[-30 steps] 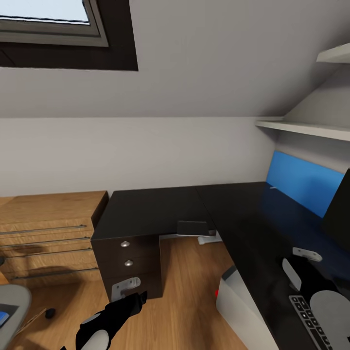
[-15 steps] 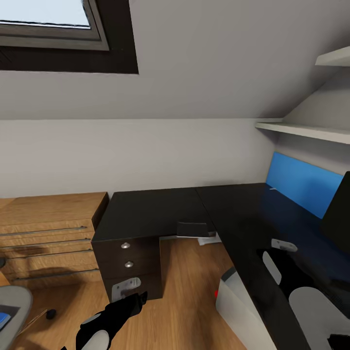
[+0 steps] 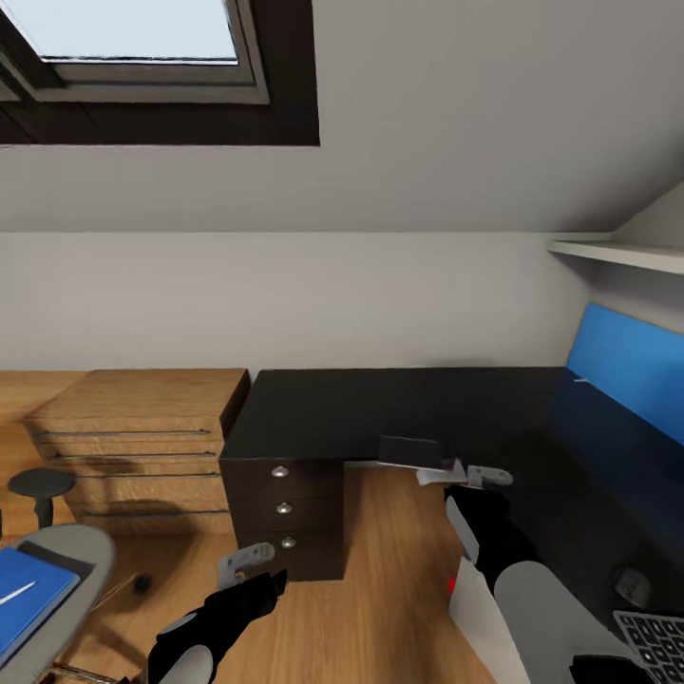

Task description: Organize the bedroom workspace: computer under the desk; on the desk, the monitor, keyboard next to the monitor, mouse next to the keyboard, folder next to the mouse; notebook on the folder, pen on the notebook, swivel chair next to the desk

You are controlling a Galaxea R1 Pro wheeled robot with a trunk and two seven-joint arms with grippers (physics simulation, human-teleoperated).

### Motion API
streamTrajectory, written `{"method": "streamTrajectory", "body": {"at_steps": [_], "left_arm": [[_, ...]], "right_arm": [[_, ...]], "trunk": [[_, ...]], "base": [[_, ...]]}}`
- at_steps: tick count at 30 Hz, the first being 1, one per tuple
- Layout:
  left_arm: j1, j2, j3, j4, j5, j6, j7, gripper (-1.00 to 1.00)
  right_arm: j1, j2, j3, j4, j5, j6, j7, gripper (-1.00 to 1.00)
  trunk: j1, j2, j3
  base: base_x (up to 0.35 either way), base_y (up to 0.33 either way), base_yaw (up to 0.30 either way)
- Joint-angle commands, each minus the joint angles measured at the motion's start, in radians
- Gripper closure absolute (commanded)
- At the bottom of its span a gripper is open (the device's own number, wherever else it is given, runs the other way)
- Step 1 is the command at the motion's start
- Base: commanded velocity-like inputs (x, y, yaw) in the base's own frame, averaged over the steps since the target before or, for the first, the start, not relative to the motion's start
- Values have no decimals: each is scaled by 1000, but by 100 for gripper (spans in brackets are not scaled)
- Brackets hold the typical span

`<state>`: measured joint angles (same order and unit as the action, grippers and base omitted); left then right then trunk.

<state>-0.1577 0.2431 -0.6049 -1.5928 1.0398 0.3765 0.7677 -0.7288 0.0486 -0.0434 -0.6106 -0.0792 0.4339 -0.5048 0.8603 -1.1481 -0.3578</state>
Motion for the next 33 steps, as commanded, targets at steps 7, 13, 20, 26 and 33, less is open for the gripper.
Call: {"method": "streamTrajectory", "body": {"at_steps": [7,13,20,26,33], "left_arm": [[-2,1,-5,-1,6,1,8,-100],[-2,1,-7,0,7,1,9,-100],[-2,-2,-7,12,8,2,9,-100],[-2,0,-7,24,10,4,8,-100],[-2,9,-17,80,10,-1,7,-100]], "right_arm": [[1,22,1,2,23,0,-15,-100],[2,34,2,6,27,0,-14,-100],[2,58,41,66,33,-46,-13,-100],[2,78,112,146,38,-152,-12,-100],[5,90,126,314,38,-283,9,-100]], "trunk": [[0,-1,-1],[0,-1,-1],[0,-1,-1],[0,-1,-1],[0,-1,-1]], "base": [[-201,180,278],[-75,47,278],[-10,5,279],[-1,1,278],[0,0,151]]}}
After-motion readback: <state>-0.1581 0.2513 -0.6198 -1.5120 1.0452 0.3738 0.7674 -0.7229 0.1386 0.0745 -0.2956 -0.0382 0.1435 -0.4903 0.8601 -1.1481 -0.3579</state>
